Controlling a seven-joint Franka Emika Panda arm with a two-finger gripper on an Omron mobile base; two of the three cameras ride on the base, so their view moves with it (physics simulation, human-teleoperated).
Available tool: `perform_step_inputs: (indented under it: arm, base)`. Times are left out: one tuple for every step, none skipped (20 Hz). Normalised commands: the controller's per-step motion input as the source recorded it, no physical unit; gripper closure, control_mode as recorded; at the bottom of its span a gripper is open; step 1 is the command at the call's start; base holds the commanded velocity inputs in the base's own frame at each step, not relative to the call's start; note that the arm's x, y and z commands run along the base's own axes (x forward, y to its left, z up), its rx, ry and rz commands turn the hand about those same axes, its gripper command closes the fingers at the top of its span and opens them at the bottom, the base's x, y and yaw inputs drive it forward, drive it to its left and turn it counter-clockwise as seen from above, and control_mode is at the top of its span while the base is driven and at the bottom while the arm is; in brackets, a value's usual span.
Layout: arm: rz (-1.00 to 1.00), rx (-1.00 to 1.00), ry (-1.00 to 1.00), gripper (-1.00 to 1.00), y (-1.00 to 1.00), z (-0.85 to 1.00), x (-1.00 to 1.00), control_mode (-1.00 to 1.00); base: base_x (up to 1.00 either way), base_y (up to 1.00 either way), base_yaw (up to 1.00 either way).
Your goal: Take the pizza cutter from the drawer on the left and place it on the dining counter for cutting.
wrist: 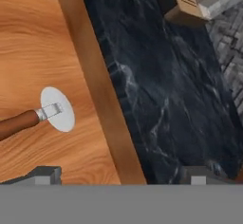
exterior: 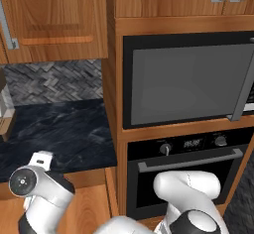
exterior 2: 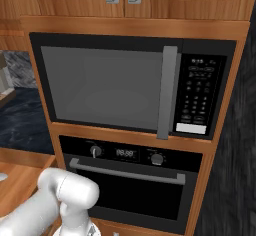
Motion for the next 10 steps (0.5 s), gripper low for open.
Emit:
perform_step_inputs:
  arm:
    - [-0.15,0.15,0.25,-1.00,0.01,0.00,0.00,-1.00]
    - [-0.20,0.13,0.26,-1.00,0.11,0.00,0.00,-1.00]
    - [-0.20,0.16,0.28,-1.00,0.10,0.00,-0.03,-1.00]
    - [-0.19,0.16,0.26,-1.00,0.06,-0.01,-0.02,-1.00]
    - [-0.22,0.16,0.29,-1.00,0.14,-0.05,-0.04,-1.00]
    - [-0.26,0.16,0.31,-1.00,0.21,-0.04,0.00,-1.00]
    - [-0.28,0.14,0.26,-1.00,0.24,-0.10,0.00,-1.00]
    - [-0.29,0.14,0.23,-1.00,0.21,-0.14,0.00,-1.00]
    - [-0.30,0.13,0.23,-1.00,0.24,-0.17,0.00,-1.00]
    - [-0.32,0.13,0.21,-1.00,0.28,-0.21,0.00,-1.00]
  base:
    - [0.00,0.00,0.00]
    - [0.00,0.00,0.00]
    - [0.00,0.00,0.00]
    - [0.00,0.00,0.00]
    - [0.00,0.00,0.00]
    - [0.00,0.00,0.00]
    - [0.00,0.00,0.00]
    - [0.00,0.00,0.00]
    - [0.00,0.00,0.00]
    - [0.00,0.00,0.00]
